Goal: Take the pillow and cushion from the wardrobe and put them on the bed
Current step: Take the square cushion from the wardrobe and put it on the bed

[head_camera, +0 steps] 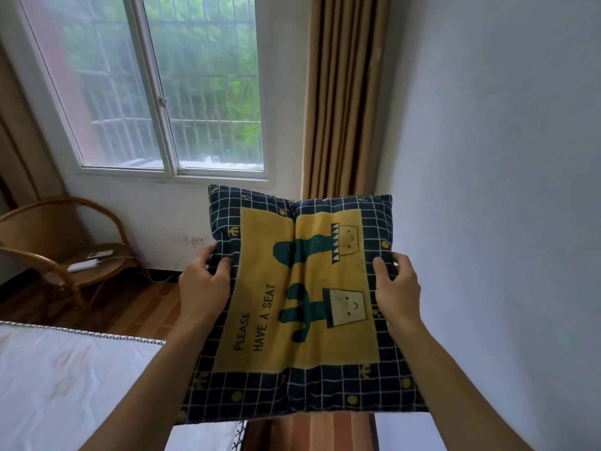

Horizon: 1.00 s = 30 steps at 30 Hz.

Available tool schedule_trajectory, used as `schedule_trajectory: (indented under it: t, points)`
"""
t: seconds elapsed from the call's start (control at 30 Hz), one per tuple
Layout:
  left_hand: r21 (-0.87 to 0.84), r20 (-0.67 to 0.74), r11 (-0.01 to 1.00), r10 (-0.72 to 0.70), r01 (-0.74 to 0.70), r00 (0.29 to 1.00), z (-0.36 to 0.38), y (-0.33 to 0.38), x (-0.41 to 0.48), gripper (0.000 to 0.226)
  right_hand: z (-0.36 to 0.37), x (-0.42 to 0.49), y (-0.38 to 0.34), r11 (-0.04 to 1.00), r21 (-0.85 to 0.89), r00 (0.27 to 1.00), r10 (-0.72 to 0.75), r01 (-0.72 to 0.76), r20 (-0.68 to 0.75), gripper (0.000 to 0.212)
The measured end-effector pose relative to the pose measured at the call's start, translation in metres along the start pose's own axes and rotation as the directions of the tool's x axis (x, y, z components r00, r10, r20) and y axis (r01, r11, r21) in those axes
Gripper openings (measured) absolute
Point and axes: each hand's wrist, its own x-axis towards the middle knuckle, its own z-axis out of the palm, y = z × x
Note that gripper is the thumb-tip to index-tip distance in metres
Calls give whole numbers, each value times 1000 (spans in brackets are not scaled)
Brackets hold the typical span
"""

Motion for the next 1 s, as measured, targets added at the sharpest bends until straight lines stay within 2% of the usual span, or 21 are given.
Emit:
schedule_trajectory:
  t: [0.17, 0.63, 0.93, 1.0]
  points:
    - [-24, -21, 1000, -19, 18, 1000, 51, -7, 96, 33, 51, 113, -3, 999, 14, 998, -43, 42, 36, 39]
    - [-69, -110, 993, -102, 95, 989, 155, -116, 377, 24, 263, 375, 5, 993, -65, 987, -87, 97, 137, 47]
    - [45, -262, 992, -104, 120, 959, 194, -159, 528, 21, 408, 527, 9, 969, -122, 961, -186, 214, 206, 49]
    - [76, -314, 988, -102, 132, 944, 203, -172, 562, 20, 445, 564, 11, 970, -81, 946, -203, 229, 252, 49]
